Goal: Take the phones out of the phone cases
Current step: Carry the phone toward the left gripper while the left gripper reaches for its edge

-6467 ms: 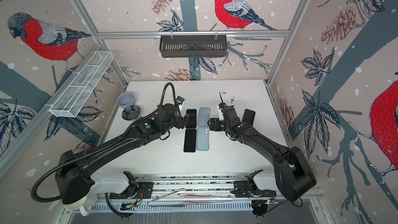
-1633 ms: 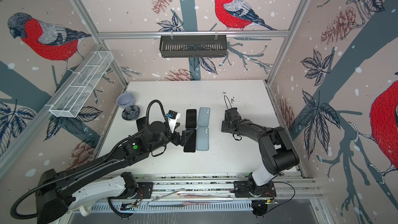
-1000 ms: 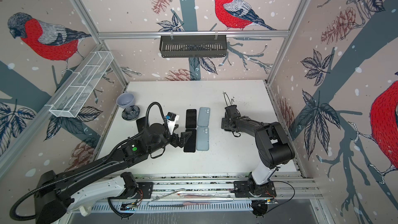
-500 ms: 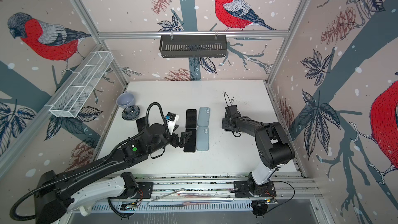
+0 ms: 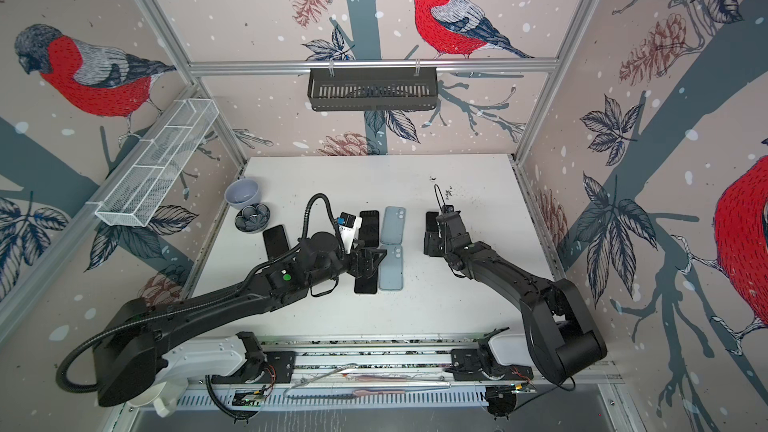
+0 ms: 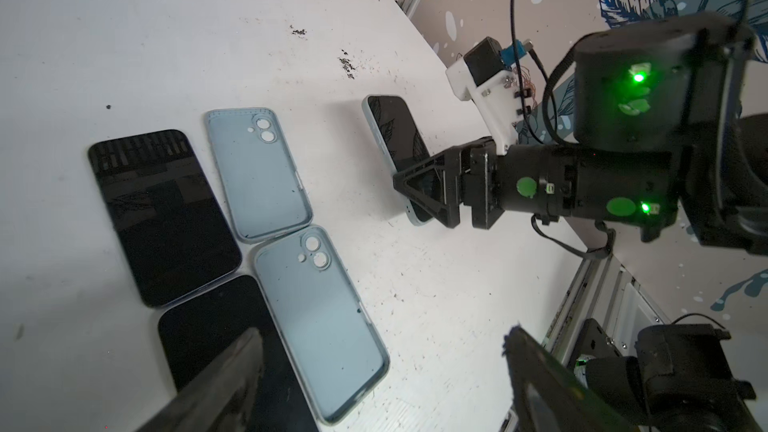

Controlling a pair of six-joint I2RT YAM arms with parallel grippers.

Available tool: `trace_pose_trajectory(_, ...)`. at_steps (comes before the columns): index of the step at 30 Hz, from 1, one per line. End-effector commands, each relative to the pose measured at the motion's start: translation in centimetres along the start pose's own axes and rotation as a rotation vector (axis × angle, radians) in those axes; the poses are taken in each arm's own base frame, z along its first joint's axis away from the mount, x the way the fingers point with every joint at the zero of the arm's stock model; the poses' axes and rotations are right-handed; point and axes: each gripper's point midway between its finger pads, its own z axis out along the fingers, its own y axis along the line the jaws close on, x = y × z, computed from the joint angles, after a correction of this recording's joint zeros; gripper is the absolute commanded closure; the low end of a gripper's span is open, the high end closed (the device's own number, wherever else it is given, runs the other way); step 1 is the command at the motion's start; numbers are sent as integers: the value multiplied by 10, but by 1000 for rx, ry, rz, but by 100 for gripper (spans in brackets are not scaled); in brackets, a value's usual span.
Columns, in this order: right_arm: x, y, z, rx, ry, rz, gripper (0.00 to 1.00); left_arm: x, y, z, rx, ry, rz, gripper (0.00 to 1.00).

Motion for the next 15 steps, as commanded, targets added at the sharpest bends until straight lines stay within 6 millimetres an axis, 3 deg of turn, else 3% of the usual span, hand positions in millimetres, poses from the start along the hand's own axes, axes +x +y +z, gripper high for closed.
trace_pose_trajectory(1, -18, 13, -11, -51, -109, -29, 75, -26, -20, 9, 82, -84, -63, 11)
trace_pose_trajectory(8, -26, 50, -53, -193, -276, -115, 78, -42, -26, 35, 89, -107, -130, 12)
trace_pose_trajectory(15, -21, 70, -80, -281, -369, -169, 80, -54, -25, 54, 110, -108, -200, 15)
